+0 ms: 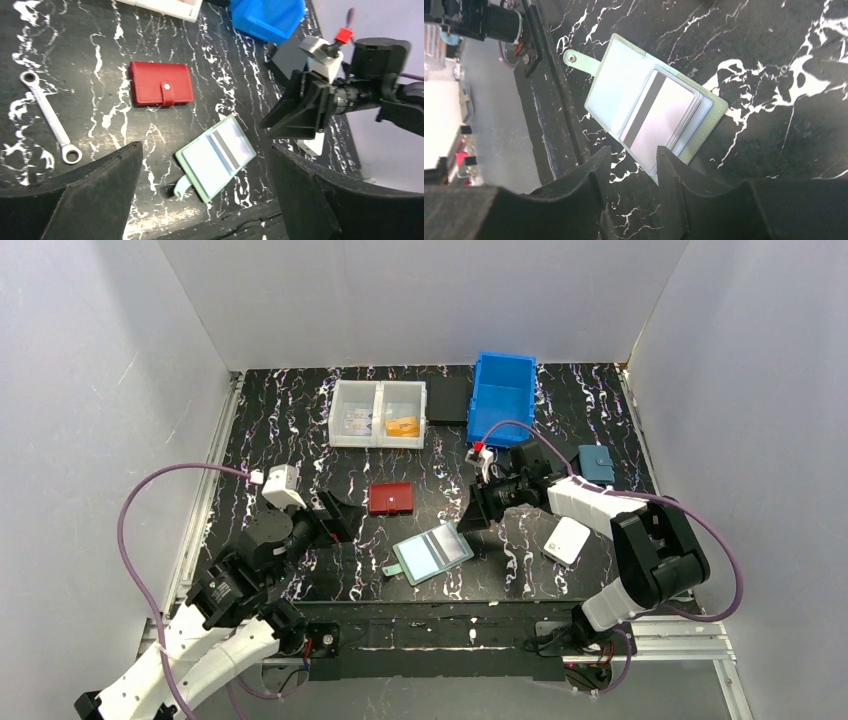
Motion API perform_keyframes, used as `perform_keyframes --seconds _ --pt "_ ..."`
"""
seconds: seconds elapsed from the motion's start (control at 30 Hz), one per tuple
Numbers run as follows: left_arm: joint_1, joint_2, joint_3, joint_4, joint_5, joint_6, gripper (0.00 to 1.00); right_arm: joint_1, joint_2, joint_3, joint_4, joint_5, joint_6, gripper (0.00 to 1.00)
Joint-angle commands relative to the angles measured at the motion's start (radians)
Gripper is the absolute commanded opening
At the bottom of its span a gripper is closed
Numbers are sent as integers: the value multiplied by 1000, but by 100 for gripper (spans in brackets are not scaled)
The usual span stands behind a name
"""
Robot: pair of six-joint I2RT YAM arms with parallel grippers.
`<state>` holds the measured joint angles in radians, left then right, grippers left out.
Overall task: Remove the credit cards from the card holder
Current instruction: Remove the credit card from the card holder.
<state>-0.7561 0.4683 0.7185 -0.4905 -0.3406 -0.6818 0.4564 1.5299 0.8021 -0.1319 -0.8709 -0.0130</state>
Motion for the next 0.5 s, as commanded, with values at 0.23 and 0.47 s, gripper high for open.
perform_keyframes --seconds 0.23,0.47 --pt "38 151 74 -33 7 108 95 -22 14 86 -187 -117 -300 49" --pt "95 200 84 31 83 125 95 -36 9 113 -288 -130 -420 52"
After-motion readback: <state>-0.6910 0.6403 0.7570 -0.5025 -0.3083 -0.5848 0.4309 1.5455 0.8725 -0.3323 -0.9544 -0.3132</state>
